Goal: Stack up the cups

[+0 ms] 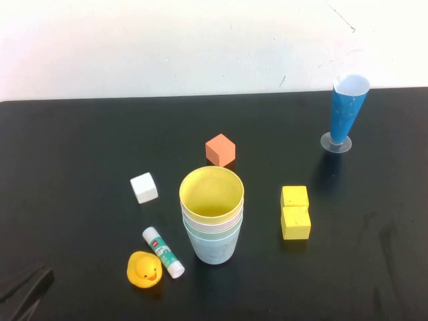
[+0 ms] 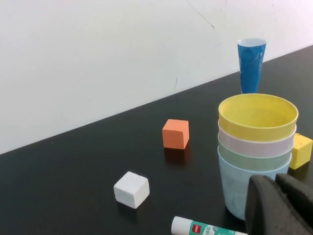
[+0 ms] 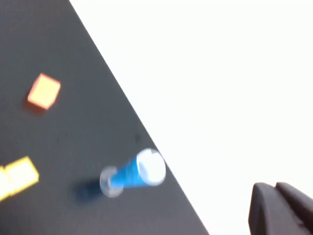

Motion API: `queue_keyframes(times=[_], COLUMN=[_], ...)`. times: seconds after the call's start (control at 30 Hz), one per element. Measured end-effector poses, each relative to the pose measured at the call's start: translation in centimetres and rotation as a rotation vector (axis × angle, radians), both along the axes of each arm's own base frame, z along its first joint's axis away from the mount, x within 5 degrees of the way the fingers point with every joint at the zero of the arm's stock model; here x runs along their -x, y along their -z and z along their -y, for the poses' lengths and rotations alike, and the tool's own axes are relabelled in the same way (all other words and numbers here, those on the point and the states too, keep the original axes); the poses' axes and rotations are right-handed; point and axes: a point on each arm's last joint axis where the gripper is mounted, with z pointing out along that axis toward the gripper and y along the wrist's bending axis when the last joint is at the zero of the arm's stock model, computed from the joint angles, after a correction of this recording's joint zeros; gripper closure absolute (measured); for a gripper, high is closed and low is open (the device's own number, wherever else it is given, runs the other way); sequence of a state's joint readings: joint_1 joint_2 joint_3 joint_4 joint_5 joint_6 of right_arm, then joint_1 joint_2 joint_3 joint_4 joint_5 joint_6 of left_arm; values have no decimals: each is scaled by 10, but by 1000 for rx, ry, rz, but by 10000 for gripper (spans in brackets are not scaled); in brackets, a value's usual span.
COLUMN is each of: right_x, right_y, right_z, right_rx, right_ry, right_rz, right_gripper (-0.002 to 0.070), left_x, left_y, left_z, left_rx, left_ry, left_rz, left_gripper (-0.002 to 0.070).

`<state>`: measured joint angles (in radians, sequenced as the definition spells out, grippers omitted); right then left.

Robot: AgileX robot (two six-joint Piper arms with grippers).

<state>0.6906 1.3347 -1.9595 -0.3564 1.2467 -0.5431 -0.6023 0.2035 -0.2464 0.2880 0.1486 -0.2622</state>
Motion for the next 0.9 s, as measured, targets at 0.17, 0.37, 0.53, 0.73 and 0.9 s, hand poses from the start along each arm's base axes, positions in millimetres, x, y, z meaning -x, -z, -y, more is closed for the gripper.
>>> queue_keyframes(times=[0.17, 0.37, 0.53, 0.73, 0.9], right_x=[32, 60, 86, 109, 119], right_y=[37, 115, 182, 245, 273], right_z=[25, 41, 53, 68, 77], right_rx=[-6, -115, -209, -238, -238], right_ry=[8, -19, -56, -52, -30], right_rz=[-30, -41, -76, -125, -167], right_gripper=[671, 671, 671, 671, 674], left_x=[0, 0, 0, 0, 0], left_y=[-1, -1, -1, 0, 0], left_z=[0, 0, 0, 0, 0], left_rx=[7, 7, 3, 2, 2], left_ry=[2, 3, 1, 0, 0], left_rz=[6, 12, 5, 3, 3], left_gripper=[673, 673, 673, 673, 673])
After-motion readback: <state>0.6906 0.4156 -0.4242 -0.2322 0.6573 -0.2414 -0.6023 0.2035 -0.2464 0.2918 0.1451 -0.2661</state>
